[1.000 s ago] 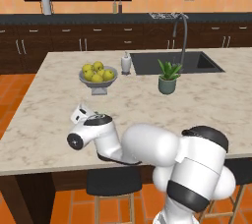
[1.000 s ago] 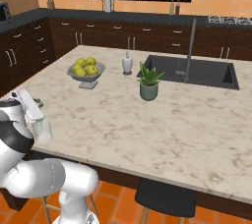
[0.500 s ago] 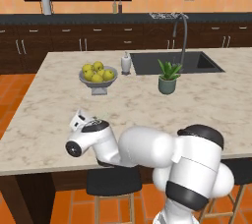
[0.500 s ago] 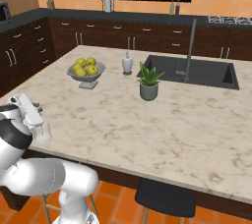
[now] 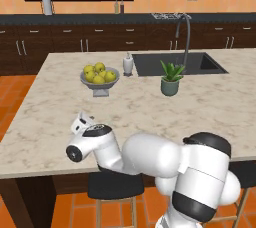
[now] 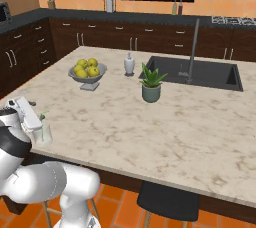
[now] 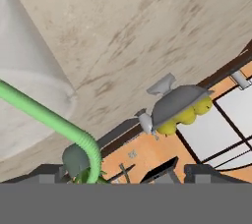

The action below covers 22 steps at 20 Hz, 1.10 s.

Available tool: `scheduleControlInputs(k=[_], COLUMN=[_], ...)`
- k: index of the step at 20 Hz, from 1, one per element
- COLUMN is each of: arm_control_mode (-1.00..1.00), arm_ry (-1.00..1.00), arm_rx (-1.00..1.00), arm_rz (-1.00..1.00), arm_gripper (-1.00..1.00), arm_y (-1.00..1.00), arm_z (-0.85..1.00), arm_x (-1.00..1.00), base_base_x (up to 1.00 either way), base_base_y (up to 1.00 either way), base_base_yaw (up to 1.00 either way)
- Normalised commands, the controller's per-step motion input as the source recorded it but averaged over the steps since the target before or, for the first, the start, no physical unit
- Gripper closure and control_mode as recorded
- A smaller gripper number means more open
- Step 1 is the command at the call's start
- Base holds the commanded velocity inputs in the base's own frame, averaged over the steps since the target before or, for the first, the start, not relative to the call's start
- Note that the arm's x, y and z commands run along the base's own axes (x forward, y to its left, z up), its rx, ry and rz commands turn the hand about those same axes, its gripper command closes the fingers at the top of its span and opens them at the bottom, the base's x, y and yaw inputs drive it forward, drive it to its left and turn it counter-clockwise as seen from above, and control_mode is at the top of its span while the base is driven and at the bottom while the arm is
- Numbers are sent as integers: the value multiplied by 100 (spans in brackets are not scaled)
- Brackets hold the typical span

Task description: Take a straw from the drawer in front and place it inside the glass cup on the dining counter.

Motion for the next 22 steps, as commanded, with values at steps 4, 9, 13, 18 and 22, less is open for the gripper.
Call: scheduleControlInputs(k=[4, 9, 13, 18, 22], arm_control_mode=[-100, -100, -100, -100, -100], arm_ry=[12, 19, 28, 24, 13], arm_rx=[5, 3, 0, 5, 20], arm_rz=[0, -3, -8, -11, -17], arm_gripper=[-100, -100, -100, -100, -100], arm_y=[0, 0, 0, -16, -60], arm_z=[27, 40, 16, 43, 88], arm_x=[0, -4, -14, -74, -96], base_base_x=[0, 0, 0, 0, 0], base_base_y=[0, 0, 0, 0, 0], base_base_yaw=[0, 0, 0, 0, 0])
